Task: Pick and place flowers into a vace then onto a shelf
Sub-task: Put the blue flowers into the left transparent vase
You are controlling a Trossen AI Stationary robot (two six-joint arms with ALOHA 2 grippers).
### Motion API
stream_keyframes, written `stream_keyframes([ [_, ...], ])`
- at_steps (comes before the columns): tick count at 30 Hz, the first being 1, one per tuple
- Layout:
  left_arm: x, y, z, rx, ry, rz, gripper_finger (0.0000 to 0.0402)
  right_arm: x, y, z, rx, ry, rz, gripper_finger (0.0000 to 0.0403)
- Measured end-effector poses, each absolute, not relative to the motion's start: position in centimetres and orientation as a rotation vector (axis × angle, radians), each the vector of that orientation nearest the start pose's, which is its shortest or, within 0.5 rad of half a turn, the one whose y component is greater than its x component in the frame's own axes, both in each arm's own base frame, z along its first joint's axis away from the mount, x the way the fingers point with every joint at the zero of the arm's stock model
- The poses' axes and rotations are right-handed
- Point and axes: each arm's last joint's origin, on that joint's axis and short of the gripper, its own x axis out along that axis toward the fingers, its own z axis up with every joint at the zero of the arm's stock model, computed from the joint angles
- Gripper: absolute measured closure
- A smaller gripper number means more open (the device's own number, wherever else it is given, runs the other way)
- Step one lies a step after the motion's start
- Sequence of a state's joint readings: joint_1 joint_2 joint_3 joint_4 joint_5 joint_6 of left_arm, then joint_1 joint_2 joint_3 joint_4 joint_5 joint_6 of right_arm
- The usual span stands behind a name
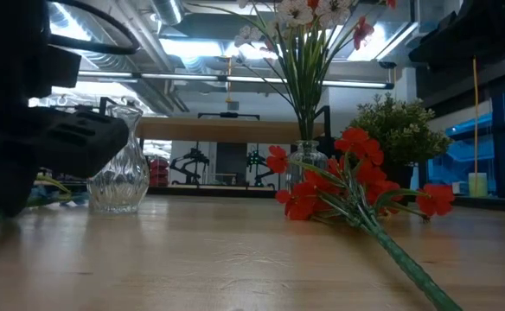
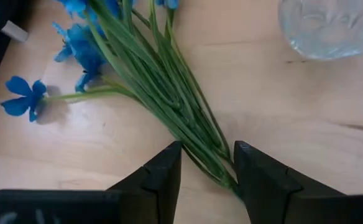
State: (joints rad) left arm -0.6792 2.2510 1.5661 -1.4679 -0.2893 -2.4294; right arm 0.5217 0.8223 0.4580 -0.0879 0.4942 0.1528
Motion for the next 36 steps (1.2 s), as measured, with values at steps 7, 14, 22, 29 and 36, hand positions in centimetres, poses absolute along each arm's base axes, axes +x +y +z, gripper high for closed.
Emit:
stream_keyframes([
  [7,27.9,-22.5,12.2,-0.653,0.878,1.66,0.0261,15.8,7.5,22.5,-0.069,0.396,-0.003,0.0399],
  [14,27.8,-22.7,12.2,-0.649,0.877,1.644,0.0261,15.8,7.5,22.5,-0.069,0.396,-0.003,0.0399],
  [22,27.8,-23.2,12.0,-0.679,0.894,1.624,0.0275,15.8,7.5,22.5,-0.069,0.396,-0.003,0.0399],
  [29,27.1,-23.7,12.0,-0.669,0.936,1.638,0.0324,15.8,7.5,22.5,-0.069,0.395,-0.004,0.0399],
  [36,26.9,-23.9,12.1,-0.654,0.934,1.639,0.0346,15.8,7.5,22.5,-0.068,0.395,-0.004,0.0399],
])
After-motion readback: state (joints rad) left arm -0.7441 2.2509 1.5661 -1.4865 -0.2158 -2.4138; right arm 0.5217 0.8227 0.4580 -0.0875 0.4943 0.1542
